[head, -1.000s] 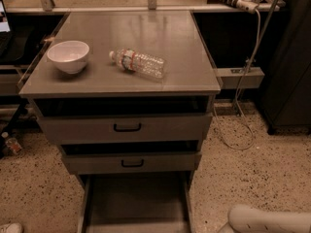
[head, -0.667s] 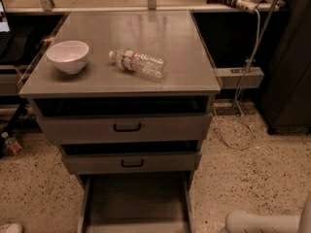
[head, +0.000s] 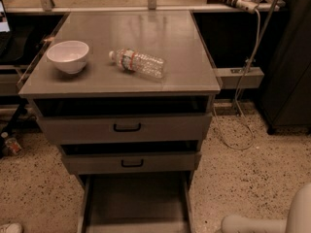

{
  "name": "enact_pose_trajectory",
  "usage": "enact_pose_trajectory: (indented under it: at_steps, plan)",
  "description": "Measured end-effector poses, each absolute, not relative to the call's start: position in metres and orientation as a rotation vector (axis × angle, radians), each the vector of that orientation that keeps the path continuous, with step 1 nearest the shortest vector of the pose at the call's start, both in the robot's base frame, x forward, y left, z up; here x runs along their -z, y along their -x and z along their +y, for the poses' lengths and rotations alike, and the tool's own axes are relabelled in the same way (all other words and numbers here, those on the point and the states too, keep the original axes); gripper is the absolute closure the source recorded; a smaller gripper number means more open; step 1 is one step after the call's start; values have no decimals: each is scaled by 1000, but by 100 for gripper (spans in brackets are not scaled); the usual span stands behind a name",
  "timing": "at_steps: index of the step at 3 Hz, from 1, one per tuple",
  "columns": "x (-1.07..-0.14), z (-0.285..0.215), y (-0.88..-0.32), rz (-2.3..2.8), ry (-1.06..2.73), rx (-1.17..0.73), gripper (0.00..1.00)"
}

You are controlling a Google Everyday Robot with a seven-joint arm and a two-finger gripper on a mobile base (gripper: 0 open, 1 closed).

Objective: Close bottom drawer

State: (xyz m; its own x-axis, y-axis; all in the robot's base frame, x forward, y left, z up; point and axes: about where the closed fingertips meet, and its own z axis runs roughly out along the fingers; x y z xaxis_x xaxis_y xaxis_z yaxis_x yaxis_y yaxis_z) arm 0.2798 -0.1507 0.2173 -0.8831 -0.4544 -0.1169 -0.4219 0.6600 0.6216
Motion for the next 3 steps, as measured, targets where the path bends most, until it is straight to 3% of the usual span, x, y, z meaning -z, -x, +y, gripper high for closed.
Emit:
enact_pose_trajectory:
  at_steps: [3]
  plan:
    - [-174, -140, -304, -2864, -626, 1049, 100]
